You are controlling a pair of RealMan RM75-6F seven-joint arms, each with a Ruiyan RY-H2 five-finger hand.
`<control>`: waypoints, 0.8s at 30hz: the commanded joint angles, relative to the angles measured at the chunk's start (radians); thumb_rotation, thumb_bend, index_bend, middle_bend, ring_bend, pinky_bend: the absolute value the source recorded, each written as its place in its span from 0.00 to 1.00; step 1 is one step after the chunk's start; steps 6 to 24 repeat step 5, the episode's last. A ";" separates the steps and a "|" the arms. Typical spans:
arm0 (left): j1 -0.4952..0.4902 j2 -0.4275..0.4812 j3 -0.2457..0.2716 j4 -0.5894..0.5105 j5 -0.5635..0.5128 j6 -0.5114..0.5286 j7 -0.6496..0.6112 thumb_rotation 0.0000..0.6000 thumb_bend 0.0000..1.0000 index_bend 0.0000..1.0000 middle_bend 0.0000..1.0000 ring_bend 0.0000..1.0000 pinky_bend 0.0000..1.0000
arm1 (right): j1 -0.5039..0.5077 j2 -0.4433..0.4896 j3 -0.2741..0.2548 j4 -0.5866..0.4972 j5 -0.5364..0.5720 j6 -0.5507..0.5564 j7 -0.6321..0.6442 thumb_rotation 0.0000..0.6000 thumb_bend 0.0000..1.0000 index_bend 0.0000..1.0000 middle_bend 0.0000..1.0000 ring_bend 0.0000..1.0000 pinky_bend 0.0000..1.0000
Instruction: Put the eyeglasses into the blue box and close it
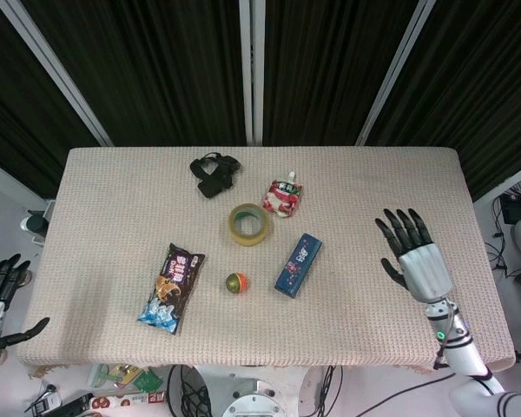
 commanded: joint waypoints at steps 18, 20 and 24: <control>0.000 0.021 0.002 -0.037 0.010 0.004 0.031 0.75 0.15 0.03 0.02 0.06 0.19 | -0.195 0.277 -0.018 -0.279 0.160 0.009 -0.099 1.00 0.20 0.00 0.00 0.00 0.00; 0.000 0.021 0.002 -0.037 0.010 0.004 0.031 0.75 0.15 0.03 0.02 0.06 0.19 | -0.195 0.277 -0.018 -0.279 0.160 0.009 -0.099 1.00 0.20 0.00 0.00 0.00 0.00; 0.000 0.021 0.002 -0.037 0.010 0.004 0.031 0.75 0.15 0.03 0.02 0.06 0.19 | -0.195 0.277 -0.018 -0.279 0.160 0.009 -0.099 1.00 0.20 0.00 0.00 0.00 0.00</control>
